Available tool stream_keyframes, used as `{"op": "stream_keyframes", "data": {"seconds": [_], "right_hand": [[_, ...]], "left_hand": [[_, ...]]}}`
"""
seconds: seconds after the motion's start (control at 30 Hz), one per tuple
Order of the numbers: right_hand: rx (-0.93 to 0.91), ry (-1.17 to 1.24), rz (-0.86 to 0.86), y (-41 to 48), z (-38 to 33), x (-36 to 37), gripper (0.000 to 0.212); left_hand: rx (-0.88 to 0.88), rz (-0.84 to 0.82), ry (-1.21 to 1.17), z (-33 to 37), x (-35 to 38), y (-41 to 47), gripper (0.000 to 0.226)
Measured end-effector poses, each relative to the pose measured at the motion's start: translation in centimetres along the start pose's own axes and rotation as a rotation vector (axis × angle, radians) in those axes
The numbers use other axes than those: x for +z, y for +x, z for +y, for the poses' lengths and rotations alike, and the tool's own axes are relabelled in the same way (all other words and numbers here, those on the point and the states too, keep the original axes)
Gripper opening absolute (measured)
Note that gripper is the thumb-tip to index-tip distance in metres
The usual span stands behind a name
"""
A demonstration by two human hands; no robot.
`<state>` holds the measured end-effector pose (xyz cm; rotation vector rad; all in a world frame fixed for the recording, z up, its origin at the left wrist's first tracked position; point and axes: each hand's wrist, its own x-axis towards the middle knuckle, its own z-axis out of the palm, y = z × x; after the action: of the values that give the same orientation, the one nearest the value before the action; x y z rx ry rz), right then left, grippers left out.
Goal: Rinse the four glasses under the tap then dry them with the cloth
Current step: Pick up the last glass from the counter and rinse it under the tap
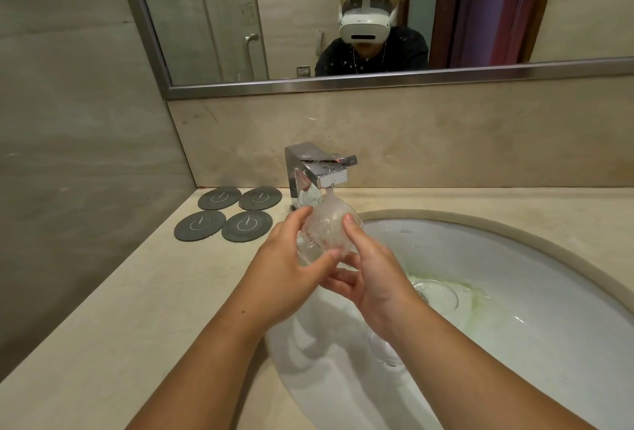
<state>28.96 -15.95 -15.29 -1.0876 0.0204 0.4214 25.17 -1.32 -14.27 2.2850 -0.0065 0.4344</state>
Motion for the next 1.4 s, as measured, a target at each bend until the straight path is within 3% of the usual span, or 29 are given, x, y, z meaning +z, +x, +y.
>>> {"op": "stream_keyframes", "data": {"seconds": [0.1,0.3,0.53,0.7,0.87,1.03,1.17,1.4], "right_hand": [[-0.013,0.005,-0.019,-0.16,0.01,0.13,0.048],[0.026,0.006,0.002,-0.1,-0.1,0.13,0.053],[0.109,0.048,-0.071,-0.17,0.0,0.36,0.056],[0.053,0.045,-0.017,-0.06,0.01,0.18,0.046],[0.01,0.014,-0.001,-0.21,-0.1,0.06,0.044],[0.054,0.039,-0.003,-0.16,-0.03,0.25,0.052],[0.075,0.052,0.003,-0.16,-0.3,0.22,0.04],[0.113,0.081,-0.033,-0.27,-0.31,0.24,0.031]], "left_hand": [[0.031,0.011,0.066,-0.2,-0.01,0.02,0.076],[-0.057,0.059,-0.049,0.14,-0.16,0.1,0.052],[-0.097,0.056,-0.113,0.14,0.11,0.17,0.044],[-0.092,0.003,-0.089,0.16,0.04,0.08,0.05],[0.012,-0.006,0.071,-0.09,0.05,-0.07,0.078],[-0.019,0.053,0.038,-0.21,-0.14,0.11,0.057],[-0.088,0.082,-0.029,0.04,-0.37,0.24,0.042],[-0.133,0.077,-0.063,0.32,-0.29,0.23,0.043]]}}
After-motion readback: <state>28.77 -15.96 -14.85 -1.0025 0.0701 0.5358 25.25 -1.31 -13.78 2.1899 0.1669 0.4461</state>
